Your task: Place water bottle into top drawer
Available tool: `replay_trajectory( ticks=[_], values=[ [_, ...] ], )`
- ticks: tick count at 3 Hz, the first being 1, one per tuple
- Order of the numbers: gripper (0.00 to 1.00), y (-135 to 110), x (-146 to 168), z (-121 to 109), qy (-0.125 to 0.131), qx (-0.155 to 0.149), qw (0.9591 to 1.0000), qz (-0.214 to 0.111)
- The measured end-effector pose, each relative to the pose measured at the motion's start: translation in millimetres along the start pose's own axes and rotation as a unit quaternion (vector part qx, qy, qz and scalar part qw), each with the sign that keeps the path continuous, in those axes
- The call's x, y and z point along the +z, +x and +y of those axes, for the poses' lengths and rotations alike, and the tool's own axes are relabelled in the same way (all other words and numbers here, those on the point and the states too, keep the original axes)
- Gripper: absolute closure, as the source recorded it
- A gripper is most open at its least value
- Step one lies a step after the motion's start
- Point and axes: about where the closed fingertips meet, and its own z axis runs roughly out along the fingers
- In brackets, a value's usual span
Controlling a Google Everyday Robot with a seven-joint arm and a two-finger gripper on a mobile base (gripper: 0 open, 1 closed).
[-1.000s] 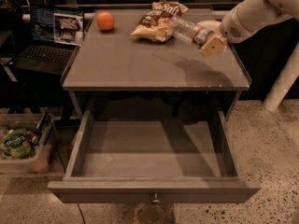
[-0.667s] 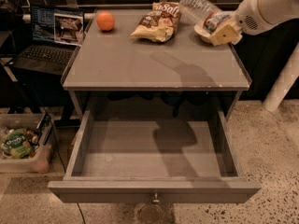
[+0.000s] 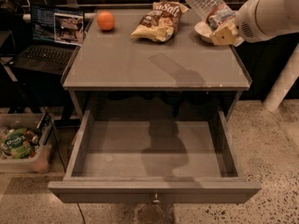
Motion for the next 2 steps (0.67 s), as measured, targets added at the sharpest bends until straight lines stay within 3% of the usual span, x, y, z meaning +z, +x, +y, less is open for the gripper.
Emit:
replay_trajectory(
  ticks=[2],
  values=[
    [1.0,13,-6,12,0.01,0.017,0.9997,0.011]
  ],
)
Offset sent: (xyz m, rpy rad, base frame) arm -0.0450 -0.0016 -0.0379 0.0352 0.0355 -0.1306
